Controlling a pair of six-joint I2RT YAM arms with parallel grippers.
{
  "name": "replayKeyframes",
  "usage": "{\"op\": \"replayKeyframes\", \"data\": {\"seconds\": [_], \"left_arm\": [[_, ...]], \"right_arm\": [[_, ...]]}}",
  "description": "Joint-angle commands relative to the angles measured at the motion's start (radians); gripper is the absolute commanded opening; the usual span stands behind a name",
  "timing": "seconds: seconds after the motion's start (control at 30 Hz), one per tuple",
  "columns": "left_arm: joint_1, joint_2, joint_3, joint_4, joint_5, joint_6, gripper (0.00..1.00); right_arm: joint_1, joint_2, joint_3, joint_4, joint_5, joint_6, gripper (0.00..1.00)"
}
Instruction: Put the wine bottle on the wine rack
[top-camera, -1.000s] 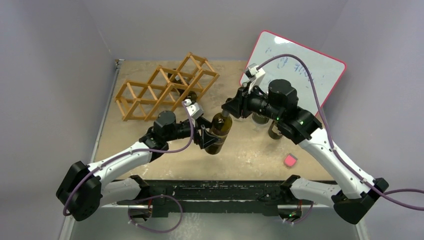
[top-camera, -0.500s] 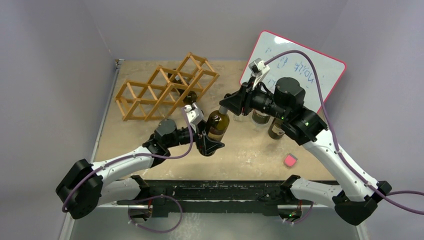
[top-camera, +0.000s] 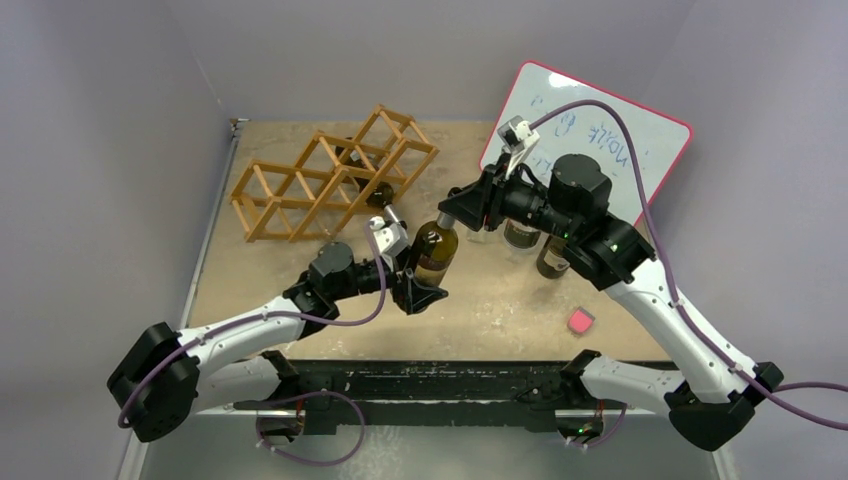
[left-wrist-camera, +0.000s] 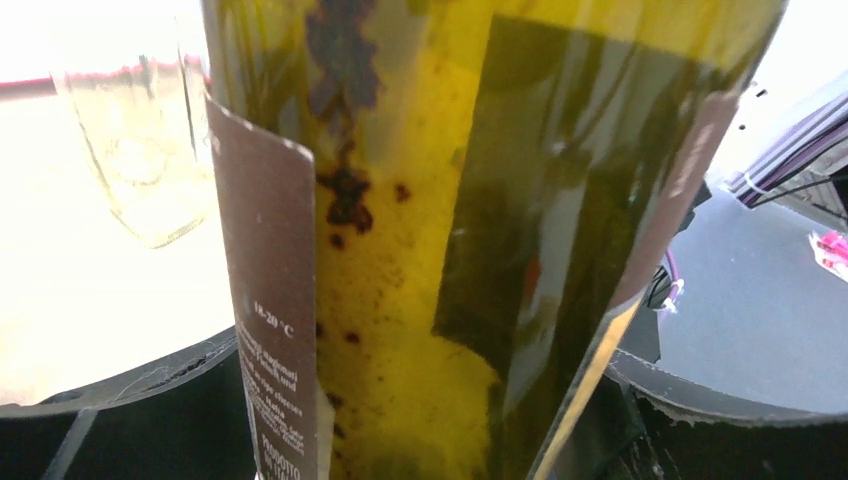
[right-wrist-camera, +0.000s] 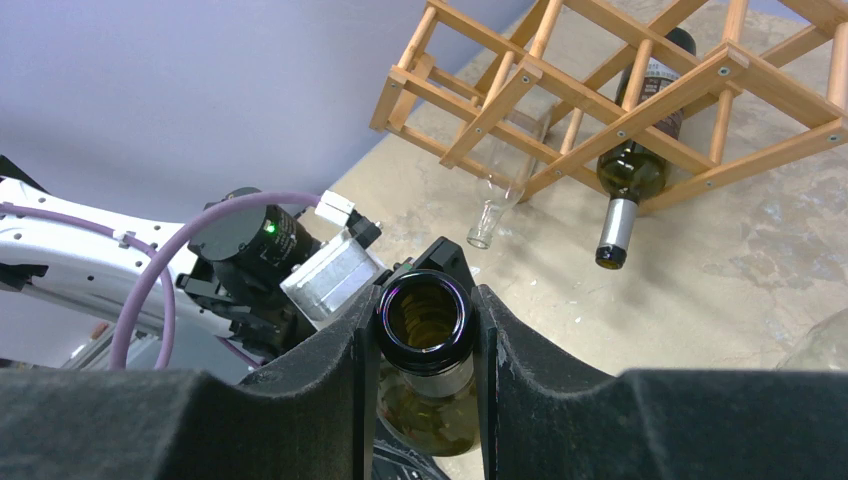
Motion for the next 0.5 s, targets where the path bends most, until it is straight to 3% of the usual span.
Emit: {"op": "replayKeyframes", "data": {"seconds": [0.0,0.1,0.27,0.33,0.37,0.47], "left_arm": [[-0.014,-0.046,0.025,-0.056,-0.029,0.094,0.87],[-0.014,-0.066,0.037,-0.077,-0.045,0.122,0.81],[-0.014,-0.095,0.07,-0.111,-0.072,0.166,0.35],[-0.014,-0.104,0.092,-0.139,-0.082,0.199,0.1],[-0.014,-0.107,0.106,-0.17,-0.093,0.222,0.0],[-0.014,-0.129,0.157,-0.261,-0.137,0.323,0.0]], "right_arm": [[0.004,-0.036,0.063,0.163,-0.049,0.055,0.0],[0.004,-0.036,0.059,0.166,-0.055,0.058,0.0],[0.004,-0.034,0.055,0.153,-0.062,0.055,0.0],[0.004,-0.033,0.056,0.132,-0.059,0.048,0.0],[0.005,-0.033,0.058,0.119,-0.056,0.047,0.04],[0.004,-0.04,0.061,0.071,-0.06,0.029,0.38]]}}
